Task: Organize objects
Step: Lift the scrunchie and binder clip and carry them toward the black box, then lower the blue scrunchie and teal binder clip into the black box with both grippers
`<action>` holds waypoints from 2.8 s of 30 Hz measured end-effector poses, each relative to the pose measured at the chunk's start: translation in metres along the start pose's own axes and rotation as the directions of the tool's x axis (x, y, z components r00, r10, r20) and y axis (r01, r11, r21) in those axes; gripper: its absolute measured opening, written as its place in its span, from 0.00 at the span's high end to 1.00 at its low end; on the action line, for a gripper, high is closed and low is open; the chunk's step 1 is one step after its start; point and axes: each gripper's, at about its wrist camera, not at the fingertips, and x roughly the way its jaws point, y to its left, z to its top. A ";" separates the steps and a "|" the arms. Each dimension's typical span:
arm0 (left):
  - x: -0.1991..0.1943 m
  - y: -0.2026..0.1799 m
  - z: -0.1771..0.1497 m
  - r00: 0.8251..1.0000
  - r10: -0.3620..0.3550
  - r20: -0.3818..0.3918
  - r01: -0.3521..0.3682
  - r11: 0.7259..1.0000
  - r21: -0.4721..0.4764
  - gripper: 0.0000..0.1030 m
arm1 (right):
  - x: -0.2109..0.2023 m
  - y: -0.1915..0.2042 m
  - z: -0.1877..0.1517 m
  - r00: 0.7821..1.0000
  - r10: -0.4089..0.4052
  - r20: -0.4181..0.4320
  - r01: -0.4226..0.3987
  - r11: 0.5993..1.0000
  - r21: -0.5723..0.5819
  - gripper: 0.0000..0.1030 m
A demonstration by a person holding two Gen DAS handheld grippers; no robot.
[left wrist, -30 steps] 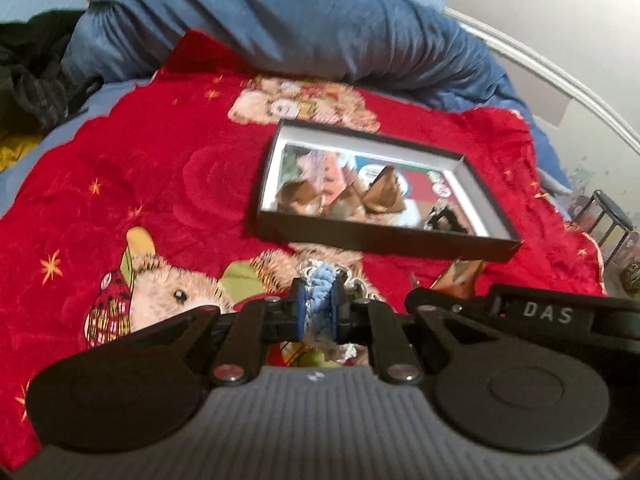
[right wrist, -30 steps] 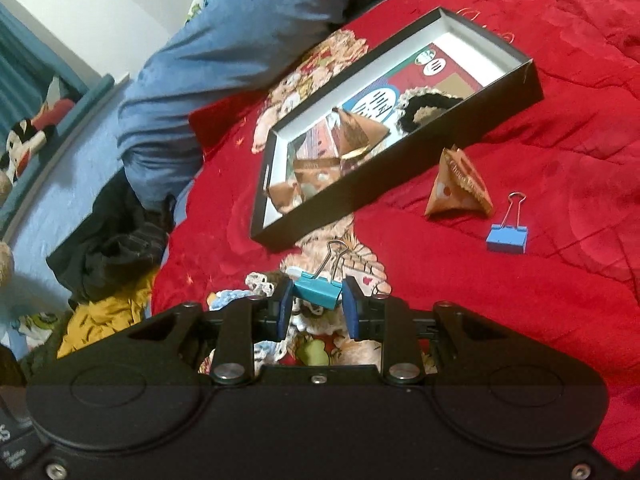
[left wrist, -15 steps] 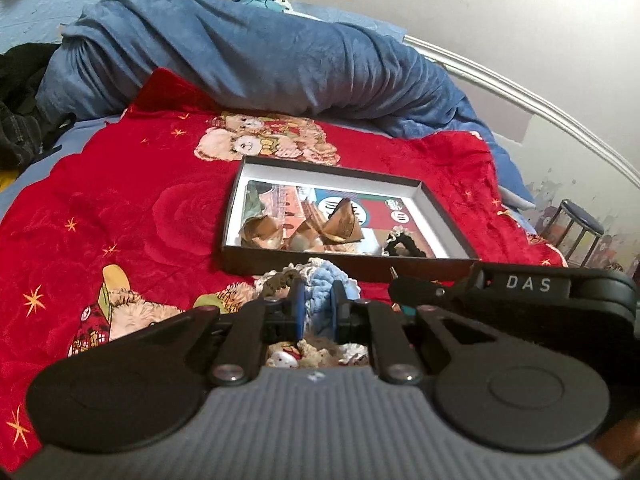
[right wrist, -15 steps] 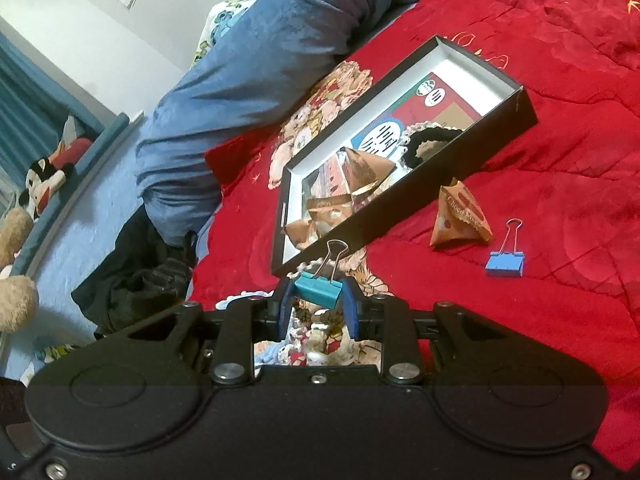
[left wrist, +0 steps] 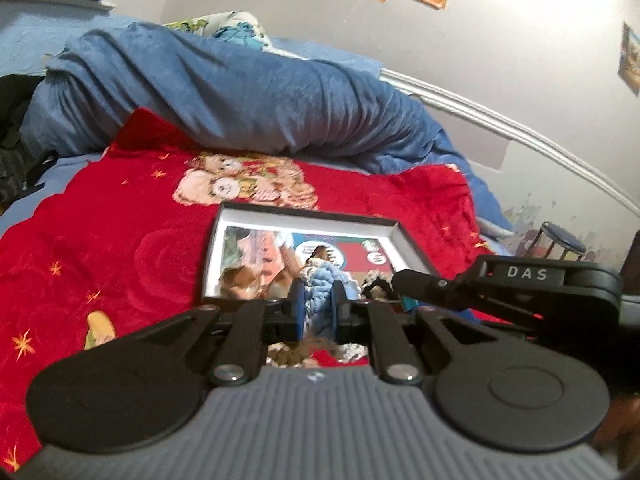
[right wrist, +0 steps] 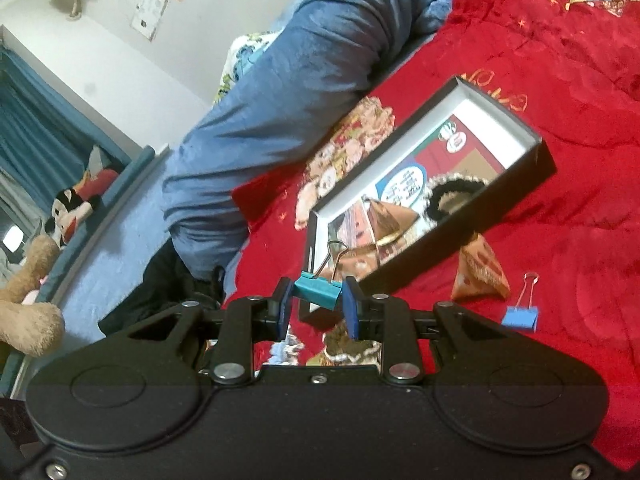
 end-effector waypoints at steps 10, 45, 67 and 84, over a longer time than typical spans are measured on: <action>0.013 -0.005 0.019 1.000 -0.017 0.019 0.016 0.999 0.047 0.85 | 0.002 -0.001 0.021 0.999 0.007 0.054 -0.005 0.999 -0.034 0.75; 0.101 -0.028 0.106 0.979 -0.068 0.193 0.051 0.995 0.090 0.85 | 0.059 -0.025 0.119 0.978 0.011 0.207 0.009 0.996 -0.094 0.75; 0.158 0.029 0.089 0.988 0.013 0.154 -0.014 1.000 0.006 0.84 | 0.111 -0.063 0.147 0.979 -0.075 0.190 0.081 0.997 -0.021 0.75; 0.212 0.036 0.034 0.984 0.153 -0.091 -0.148 0.987 0.060 0.84 | 0.169 -0.051 0.101 0.945 -0.326 -0.035 0.312 0.926 -0.214 0.75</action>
